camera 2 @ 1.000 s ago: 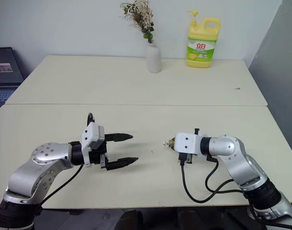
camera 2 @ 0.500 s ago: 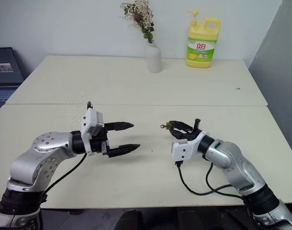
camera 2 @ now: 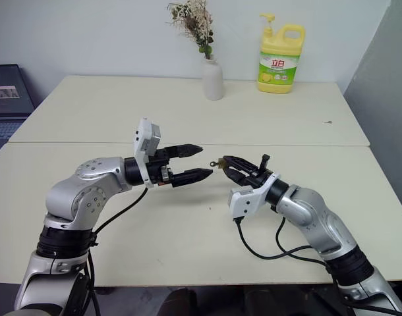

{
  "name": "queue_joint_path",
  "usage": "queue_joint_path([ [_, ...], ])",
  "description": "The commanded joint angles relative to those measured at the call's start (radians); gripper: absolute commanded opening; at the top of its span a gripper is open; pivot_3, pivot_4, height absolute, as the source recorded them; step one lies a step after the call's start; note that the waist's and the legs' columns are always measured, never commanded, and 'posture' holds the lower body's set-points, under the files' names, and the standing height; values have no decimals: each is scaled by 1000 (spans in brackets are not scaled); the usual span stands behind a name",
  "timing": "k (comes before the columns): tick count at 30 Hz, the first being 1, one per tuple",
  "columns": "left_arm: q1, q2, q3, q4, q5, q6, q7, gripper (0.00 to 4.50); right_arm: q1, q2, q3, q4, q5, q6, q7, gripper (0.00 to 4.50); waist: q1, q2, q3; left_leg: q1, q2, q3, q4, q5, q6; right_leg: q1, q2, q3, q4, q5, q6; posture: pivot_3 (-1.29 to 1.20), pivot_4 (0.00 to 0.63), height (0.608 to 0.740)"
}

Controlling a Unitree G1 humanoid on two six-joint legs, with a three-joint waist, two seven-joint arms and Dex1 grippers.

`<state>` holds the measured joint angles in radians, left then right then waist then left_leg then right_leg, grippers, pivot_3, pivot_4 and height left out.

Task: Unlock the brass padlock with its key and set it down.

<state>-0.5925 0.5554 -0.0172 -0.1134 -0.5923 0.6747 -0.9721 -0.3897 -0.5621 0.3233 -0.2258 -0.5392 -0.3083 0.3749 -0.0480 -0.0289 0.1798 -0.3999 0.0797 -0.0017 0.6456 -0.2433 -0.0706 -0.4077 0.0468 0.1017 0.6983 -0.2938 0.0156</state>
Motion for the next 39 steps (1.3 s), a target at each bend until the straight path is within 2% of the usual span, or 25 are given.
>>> queue_joint_path([
  [1, -17, 3, -7, -7, -11, 0, -27, 4500, -17, 12, -28, -31, 7, -5, 3, 931, 0, 0, 0, 0, 0, 0, 0, 0, 0, 0, 0, 0, 0, 0, 0, 0, 150, 740],
  [4, -21, -1, -9, 0, -15, 3, -37, 4500, -15, 18, -29, -36, 6, -4, 8, 931, 1, 0, 0, 0, 0, 0, 0, 0, 0, 0, 0, 0, 0, 0, 0, 0, 150, 740],
  [7, -29, -6, -15, 10, -15, 3, -48, 3952, -13, 24, -29, -40, 8, -6, 15, 931, 1, 0, 0, 0, 0, 0, 0, 0, 0, 0, 0, 0, 0, 0, 0, 0, 150, 740],
  [16, -39, -13, -30, 35, 5, -18, -74, 1242, -10, 29, -29, -48, 13, -5, 26, 931, 1, 0, 0, 0, 0, 0, 0, 0, 0, 0, 0, 0, 0, 0, 0, 0, 150, 740],
  [20, -37, -20, -39, 38, 10, -28, -80, 134, -11, 32, -30, -50, 16, -4, 33, 931, 1, 0, 0, 0, 0, 0, 0, 0, 0, 0, 0, 0, 0, 0, 0, 0, 150, 740],
  [21, -35, -21, -42, 37, 12, -30, -82, 0, -11, 33, -31, -50, 17, -4, 35, 931, 1, 0, 0, 0, 0, 0, 0, 0, 0, 0, 0, 0, 0, 0, 0, 0, 150, 740],
  [32, -25, -20, -51, 39, 34, -59, -99, 0, -12, 37, -34, -49, 28, -3, 50, 931, 1, 0, 0, 0, 0, 0, 0, 0, 0, 0, 0, 0, 0, 0, 0, 0, 150, 740],
  [39, -15, -6, -75, 32, 104, -203, -157, 0, -12, 42, -39, -46, 44, -1, 62, 931, 1, 0, 0, 0, 0, 0, 0, 0, 0, 0, 0, 0, 0, 0, 0, 0, 150, 740],
])
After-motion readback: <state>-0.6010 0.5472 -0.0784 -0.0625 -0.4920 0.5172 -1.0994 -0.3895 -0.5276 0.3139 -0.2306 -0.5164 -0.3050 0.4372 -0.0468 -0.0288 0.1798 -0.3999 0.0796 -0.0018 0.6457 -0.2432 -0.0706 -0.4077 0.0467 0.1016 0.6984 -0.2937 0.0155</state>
